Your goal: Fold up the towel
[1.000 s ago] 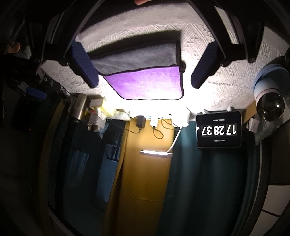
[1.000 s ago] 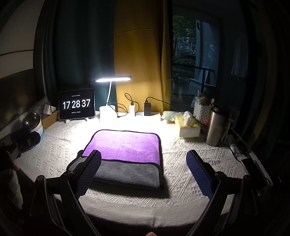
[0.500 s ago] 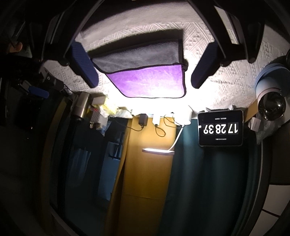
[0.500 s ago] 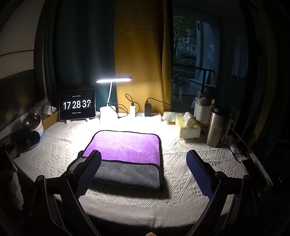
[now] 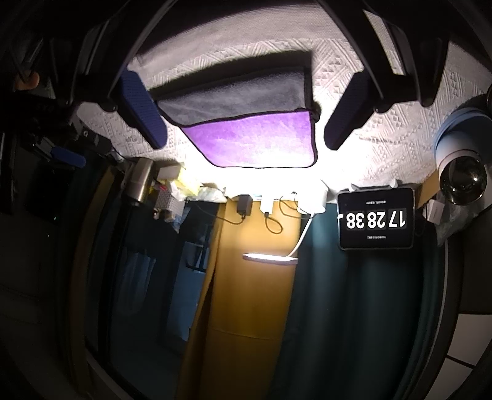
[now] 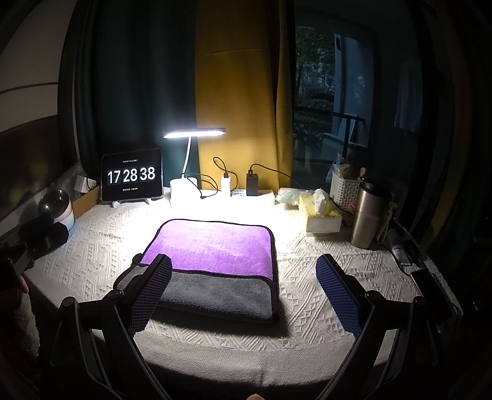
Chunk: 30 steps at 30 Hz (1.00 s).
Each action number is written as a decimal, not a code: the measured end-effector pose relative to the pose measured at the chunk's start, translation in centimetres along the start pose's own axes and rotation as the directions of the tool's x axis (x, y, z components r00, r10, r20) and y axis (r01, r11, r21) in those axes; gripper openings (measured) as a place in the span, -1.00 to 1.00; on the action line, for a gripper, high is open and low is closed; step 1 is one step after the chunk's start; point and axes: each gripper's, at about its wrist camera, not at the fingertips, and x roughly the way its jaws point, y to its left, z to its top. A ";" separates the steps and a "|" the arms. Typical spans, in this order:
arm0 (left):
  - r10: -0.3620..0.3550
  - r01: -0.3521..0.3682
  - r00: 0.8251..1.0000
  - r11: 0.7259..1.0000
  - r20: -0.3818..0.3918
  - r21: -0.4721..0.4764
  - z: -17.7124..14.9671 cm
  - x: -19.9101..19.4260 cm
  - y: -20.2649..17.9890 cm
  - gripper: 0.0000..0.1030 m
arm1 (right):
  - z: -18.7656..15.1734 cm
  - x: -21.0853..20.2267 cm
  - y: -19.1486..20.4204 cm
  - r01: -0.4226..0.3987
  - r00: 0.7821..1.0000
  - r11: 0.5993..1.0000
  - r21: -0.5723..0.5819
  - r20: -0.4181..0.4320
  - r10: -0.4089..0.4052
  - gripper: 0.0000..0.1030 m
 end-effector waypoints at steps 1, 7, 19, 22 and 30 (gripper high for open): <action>0.000 0.000 1.000 1.000 -0.001 0.000 0.0 0.0 0.0 0.99 | -0.1 0.0 0.1 0.000 1.000 1.000 -0.001 0.000 0.000 0.88; -0.001 0.001 1.000 1.000 -0.001 0.001 0.0 0.0 0.0 0.99 | 0.0 0.0 0.0 0.000 1.000 1.000 -0.001 -0.001 0.000 0.88; -0.001 0.001 1.000 1.000 -0.002 -0.001 0.0 0.0 0.1 0.99 | -0.1 0.1 0.0 -0.001 1.000 1.000 -0.001 -0.002 0.001 0.88; -0.002 0.002 1.000 1.000 -0.002 0.000 0.0 0.0 0.2 0.99 | -0.2 0.1 0.1 -0.001 1.000 1.000 -0.001 -0.001 0.001 0.88; 0.002 -0.002 1.000 1.000 -0.011 0.001 -0.2 0.2 0.2 0.99 | -0.5 0.4 0.1 -0.003 1.000 1.000 0.000 -0.008 0.003 0.88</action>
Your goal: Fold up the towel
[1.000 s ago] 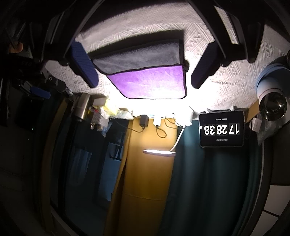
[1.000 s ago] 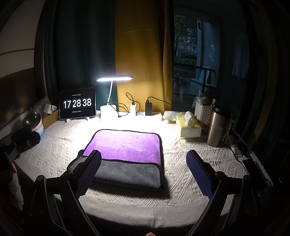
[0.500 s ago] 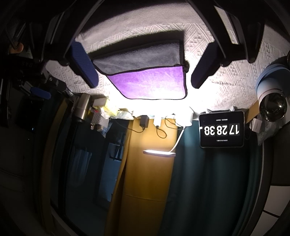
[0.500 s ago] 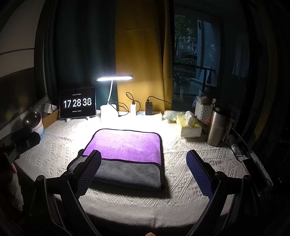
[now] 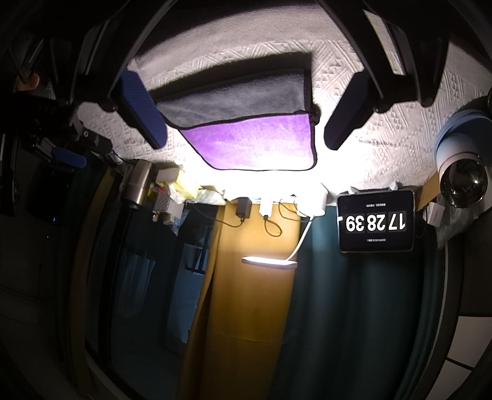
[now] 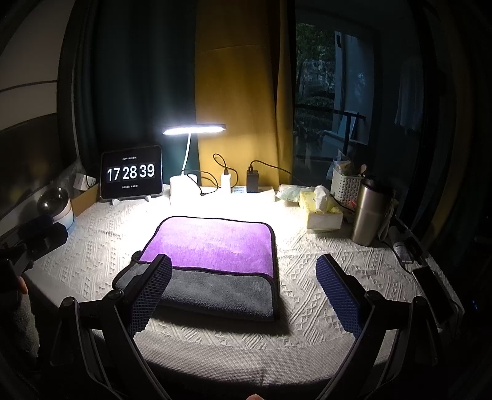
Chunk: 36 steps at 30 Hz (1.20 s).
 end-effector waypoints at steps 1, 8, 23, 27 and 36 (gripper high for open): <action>0.000 0.000 1.000 1.000 -0.003 -0.001 0.0 0.1 0.0 0.99 | -0.1 0.1 0.0 -0.001 1.000 1.000 0.001 -0.003 0.001 0.88; 0.010 -0.010 0.999 1.000 -0.036 -0.007 -0.1 1.8 0.4 0.99 | -0.7 1.4 -0.5 -0.009 0.999 1.000 0.013 -0.035 0.010 0.88; 0.054 -0.062 0.980 0.998 -0.194 -0.033 -1.7 8.5 1.9 0.98 | -1.4 6.9 -2.4 -0.034 0.987 0.998 0.052 -0.156 0.042 0.76; 0.062 -0.075 0.971 0.996 -0.232 -0.046 -2.3 10.0 2.6 0.97 | -1.8 8.7 -3.0 -0.039 0.980 0.998 0.053 -0.193 0.048 0.73; 0.060 -0.093 0.942 0.992 -0.330 -0.086 -4.0 13.7 4.2 0.76 | -3.0 12.5 -4.6 -0.061 0.960 0.996 0.065 -0.270 0.076 0.49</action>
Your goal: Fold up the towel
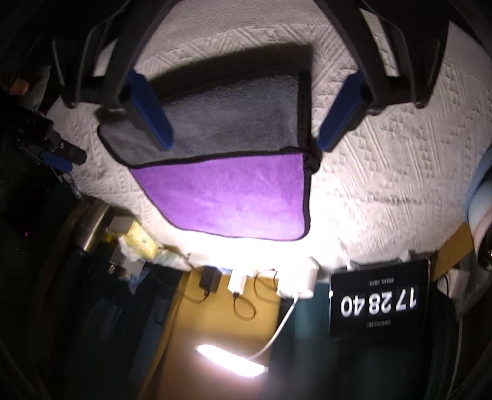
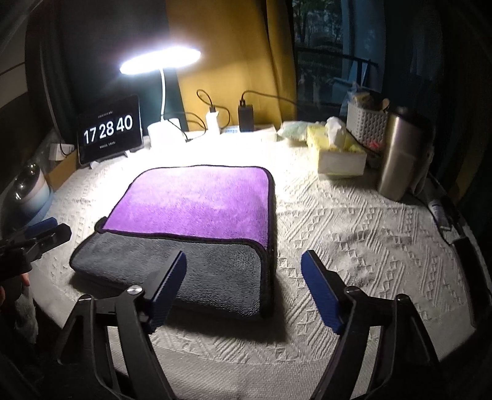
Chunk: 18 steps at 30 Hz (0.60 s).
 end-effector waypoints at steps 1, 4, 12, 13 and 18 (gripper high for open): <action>0.001 -0.001 1.000 1.000 -0.013 -0.007 -0.1 0.5 0.2 0.75 | 0.0 0.4 -0.2 -0.003 1.000 1.000 0.001 -0.010 0.003 0.48; 0.017 -0.018 0.999 1.000 -0.043 -0.020 -0.2 1.8 0.7 0.72 | -0.1 1.6 -0.6 -0.011 0.999 1.000 0.003 -0.034 0.011 0.40; 0.056 -0.062 0.990 0.997 -0.128 -0.046 -0.7 4.7 1.6 0.29 | -0.4 4.6 -1.7 -0.041 0.995 0.999 0.015 -0.092 0.042 0.24; 0.064 -0.069 0.990 0.997 -0.129 -0.039 -0.7 4.9 1.6 0.24 | -0.4 4.9 -1.8 -0.044 0.994 0.999 0.019 -0.097 0.045 0.23; 0.088 -0.095 0.985 0.995 -0.149 -0.041 -0.8 5.6 2.0 0.13 | -0.5 6.1 -2.3 -0.055 0.991 0.998 0.031 -0.119 0.059 0.03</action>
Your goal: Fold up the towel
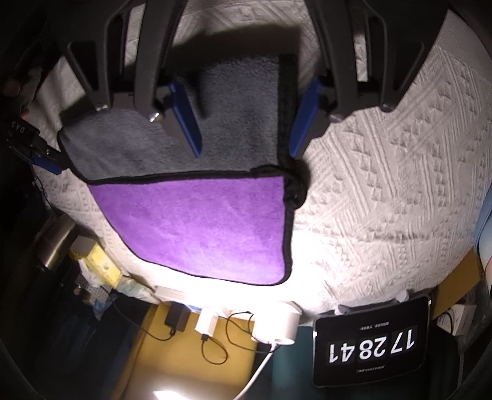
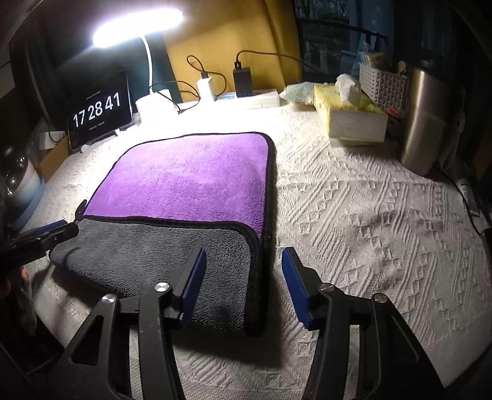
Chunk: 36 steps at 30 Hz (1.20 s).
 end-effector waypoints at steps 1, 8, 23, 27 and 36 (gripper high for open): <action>0.005 -0.005 1.000 1.000 -0.005 -0.003 -0.1 0.2 0.1 0.04 | 0.0 0.2 -0.1 -0.005 1.000 1.000 0.003 -0.003 0.005 0.01; 0.040 -0.040 0.999 0.999 -0.004 0.007 -0.4 0.3 0.3 -0.27 | 0.0 1.5 -0.2 -0.013 0.999 1.000 0.009 -0.031 0.013 -0.19; 0.085 -0.087 0.996 0.996 0.039 0.034 -0.9 -0.3 0.0 -0.85 | 0.1 1.4 0.3 0.007 1.000 0.999 -0.034 -0.008 -0.007 -0.86; 0.084 -0.084 0.996 0.996 0.006 0.010 -0.9 0.1 0.7 -0.81 | 0.1 0.7 0.6 0.004 1.000 0.999 -0.043 0.009 -0.003 -0.87; 0.074 -0.073 0.997 0.997 -0.015 0.020 -0.8 0.7 0.5 -0.74 | 0.2 0.0 1.2 -0.016 1.000 0.999 -0.052 0.023 0.017 -0.87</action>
